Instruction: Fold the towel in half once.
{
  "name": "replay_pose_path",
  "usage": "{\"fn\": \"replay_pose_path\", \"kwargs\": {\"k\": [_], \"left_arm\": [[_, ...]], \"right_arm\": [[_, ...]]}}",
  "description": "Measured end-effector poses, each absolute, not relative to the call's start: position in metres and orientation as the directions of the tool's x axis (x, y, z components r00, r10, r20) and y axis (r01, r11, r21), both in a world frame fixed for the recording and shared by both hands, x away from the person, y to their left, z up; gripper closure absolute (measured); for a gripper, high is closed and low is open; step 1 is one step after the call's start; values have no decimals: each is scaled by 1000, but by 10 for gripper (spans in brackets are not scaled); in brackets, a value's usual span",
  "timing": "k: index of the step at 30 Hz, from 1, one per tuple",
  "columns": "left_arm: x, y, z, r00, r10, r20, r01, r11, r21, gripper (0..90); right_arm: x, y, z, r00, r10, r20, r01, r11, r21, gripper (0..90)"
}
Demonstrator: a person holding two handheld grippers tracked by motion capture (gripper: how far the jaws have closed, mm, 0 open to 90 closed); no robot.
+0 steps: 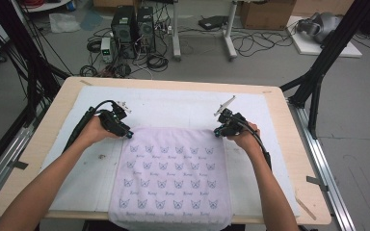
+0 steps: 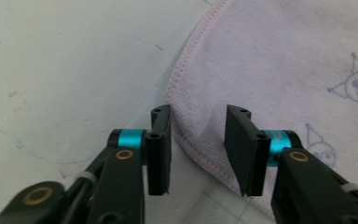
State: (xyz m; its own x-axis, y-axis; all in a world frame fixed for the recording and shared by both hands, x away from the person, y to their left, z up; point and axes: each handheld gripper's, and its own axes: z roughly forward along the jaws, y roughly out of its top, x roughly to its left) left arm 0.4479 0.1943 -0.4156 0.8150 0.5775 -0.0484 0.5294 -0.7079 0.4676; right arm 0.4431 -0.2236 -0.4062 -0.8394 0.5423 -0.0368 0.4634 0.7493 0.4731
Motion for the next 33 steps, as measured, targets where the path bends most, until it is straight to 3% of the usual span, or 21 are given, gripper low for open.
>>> {"fn": "replay_pose_path", "kwargs": {"k": [3, 5, 22, 29, 33], "left_arm": [[447, 192, -415, 813, 579, -55, 536, -709, 457, 840], [445, 191, -411, 822, 568, -41, 521, -720, 458, 858], [398, 208, -354, 883, 469, -17, 359, -653, 667, 862], [364, 219, -346, 925, 379, -22, 281, -646, 709, 862], [334, 228, -345, 977, 199, -70, 186, -652, 735, 860]], "right_arm": [[441, -225, -403, -842, 539, -28, 460, 743, 487, 856], [440, -227, -399, -847, 531, -31, 446, 741, 502, 859], [394, -255, -349, -896, 444, 23, 326, 621, 712, 859], [362, -267, -344, -952, 304, 39, 224, 604, 764, 858], [339, -275, -347, -995, 73, 63, 94, 589, 802, 857]]}}
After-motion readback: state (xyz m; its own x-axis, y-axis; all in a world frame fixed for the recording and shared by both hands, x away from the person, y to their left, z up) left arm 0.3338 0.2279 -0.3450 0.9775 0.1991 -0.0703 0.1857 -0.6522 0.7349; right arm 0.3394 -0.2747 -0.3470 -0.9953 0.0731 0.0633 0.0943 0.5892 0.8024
